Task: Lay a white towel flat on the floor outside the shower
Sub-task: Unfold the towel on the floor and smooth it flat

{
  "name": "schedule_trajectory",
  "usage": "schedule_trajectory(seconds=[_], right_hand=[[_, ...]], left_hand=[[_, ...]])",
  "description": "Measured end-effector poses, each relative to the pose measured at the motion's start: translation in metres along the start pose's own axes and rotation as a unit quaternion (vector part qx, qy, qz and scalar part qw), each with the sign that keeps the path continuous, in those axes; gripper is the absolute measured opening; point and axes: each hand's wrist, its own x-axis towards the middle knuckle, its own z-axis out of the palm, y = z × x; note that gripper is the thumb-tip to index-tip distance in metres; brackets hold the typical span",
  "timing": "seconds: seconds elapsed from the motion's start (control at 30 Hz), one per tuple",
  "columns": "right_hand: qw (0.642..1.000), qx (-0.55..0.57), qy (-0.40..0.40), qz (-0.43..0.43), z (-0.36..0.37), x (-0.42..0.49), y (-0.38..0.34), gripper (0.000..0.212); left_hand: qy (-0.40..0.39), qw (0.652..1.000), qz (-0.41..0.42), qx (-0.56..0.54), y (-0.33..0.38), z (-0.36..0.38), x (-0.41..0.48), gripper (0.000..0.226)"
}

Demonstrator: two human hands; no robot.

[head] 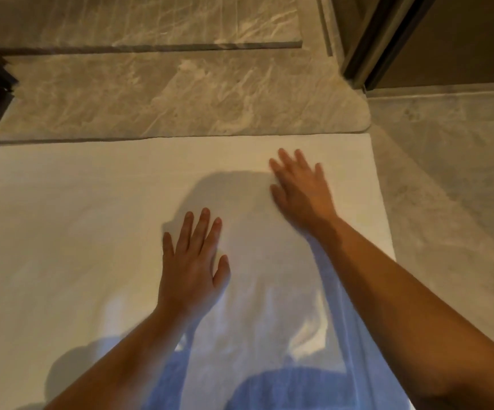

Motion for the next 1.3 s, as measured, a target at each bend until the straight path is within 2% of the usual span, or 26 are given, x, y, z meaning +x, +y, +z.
schedule_trajectory(seconds=[0.13,0.2,0.27,0.33,0.43,0.63,0.73,0.87,0.97,1.17,1.3], right_hand=[[0.989,0.004,0.055,0.14,-0.027,-0.001,0.061,0.046],[0.982,0.005,0.116,0.147,-0.033,-0.015,0.064,0.039],[0.98,0.027,0.14,0.135,-0.025,-0.033,0.038,0.037],[0.989,0.06,0.103,0.088,-0.007,-0.054,-0.003,0.045],[0.998,0.03,0.054,0.007,0.013,-0.081,-0.033,0.048],[0.987,-0.015,0.04,0.155,-0.02,-0.081,0.021,0.043],[0.99,-0.037,0.027,0.136,-0.032,-0.07,0.003,0.044],[0.999,-0.012,0.015,0.026,-0.023,-0.048,-0.062,0.039],[0.998,-0.01,-0.025,-0.048,-0.006,-0.033,-0.11,0.045],[1.0,-0.005,-0.02,0.002,0.011,0.007,-0.16,0.05],[0.997,-0.011,-0.006,0.075,0.026,0.039,-0.186,0.051]], left_hand=[[0.003,1.0,-0.001,-0.008,0.0,0.0,0.0,0.061],[-0.004,1.0,0.0,-0.005,0.001,-0.002,0.001,0.061],[-0.01,1.0,-0.001,-0.002,0.001,-0.002,0.002,0.061],[-0.016,1.0,-0.003,-0.001,0.001,-0.002,0.003,0.062],[-0.02,1.0,-0.007,-0.001,0.002,-0.001,0.003,0.064],[-0.054,0.998,-0.003,-0.021,0.002,-0.003,0.002,0.063],[-0.079,0.994,0.044,-0.055,-0.008,-0.012,0.008,0.06],[-0.038,0.99,0.103,-0.094,-0.055,-0.049,0.02,0.044],[-0.007,0.995,0.075,-0.068,-0.109,-0.075,0.022,0.037],[0.043,0.998,-0.036,-0.018,-0.217,-0.092,0.002,0.038],[0.048,0.996,-0.069,-0.016,-0.262,-0.077,-0.014,0.052]])
